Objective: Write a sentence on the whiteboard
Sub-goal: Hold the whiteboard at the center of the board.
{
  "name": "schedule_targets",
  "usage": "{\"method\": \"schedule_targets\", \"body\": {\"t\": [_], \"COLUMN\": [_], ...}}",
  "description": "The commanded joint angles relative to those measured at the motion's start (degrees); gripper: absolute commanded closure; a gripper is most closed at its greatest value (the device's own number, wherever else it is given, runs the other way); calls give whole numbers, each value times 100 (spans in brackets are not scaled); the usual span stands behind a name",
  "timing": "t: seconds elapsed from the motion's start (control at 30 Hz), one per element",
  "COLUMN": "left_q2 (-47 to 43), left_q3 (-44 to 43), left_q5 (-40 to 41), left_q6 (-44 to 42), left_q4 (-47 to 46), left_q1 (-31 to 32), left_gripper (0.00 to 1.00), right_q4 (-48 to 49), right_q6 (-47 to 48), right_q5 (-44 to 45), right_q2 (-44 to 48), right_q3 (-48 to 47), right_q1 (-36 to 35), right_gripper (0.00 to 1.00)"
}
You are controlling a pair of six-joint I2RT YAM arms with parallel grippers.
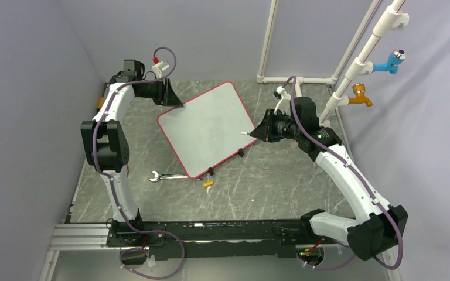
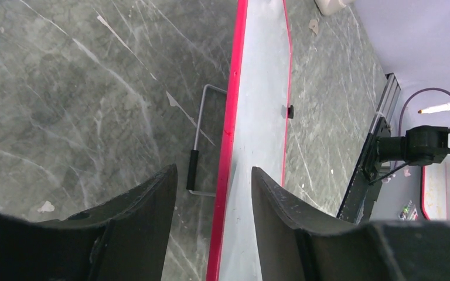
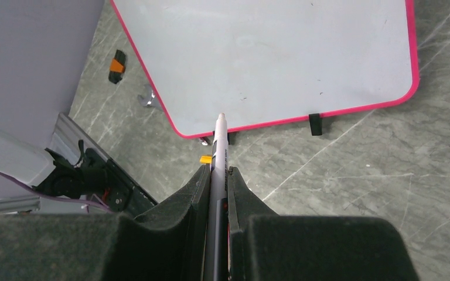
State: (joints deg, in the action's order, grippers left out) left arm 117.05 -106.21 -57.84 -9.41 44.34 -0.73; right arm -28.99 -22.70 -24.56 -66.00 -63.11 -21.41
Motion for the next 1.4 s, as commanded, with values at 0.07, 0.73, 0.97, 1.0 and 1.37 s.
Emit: {"method": "schedule_targets", "body": {"t": [0.07,0.73,0.97,1.0,1.37], "left_q2": [177,152,-115,-166,-694], "left_q3": [-284,-297,-219,-195,-87], "left_q5": [-349,-287,-39,29,802], "left_q6": [-198,-459,-627,-670,-592], "left_q4": [251,574,606,622,489], "left_q1": [37,377,553,589,904], "left_gripper": [51,92,100,100,100], "right_q4": [313,460,516,551,887], "right_q6": [-120,-243,-244,-244,-2], "right_q5": [-92,-212,-283,-334,-191], "right_q2": [-53,-115,-148,-158,-440], "right_q3": [-219,-228,-212,-200,-493], "right_q1": [18,14,4,5,-592], "right_gripper": [100,100,100,100,100]}}
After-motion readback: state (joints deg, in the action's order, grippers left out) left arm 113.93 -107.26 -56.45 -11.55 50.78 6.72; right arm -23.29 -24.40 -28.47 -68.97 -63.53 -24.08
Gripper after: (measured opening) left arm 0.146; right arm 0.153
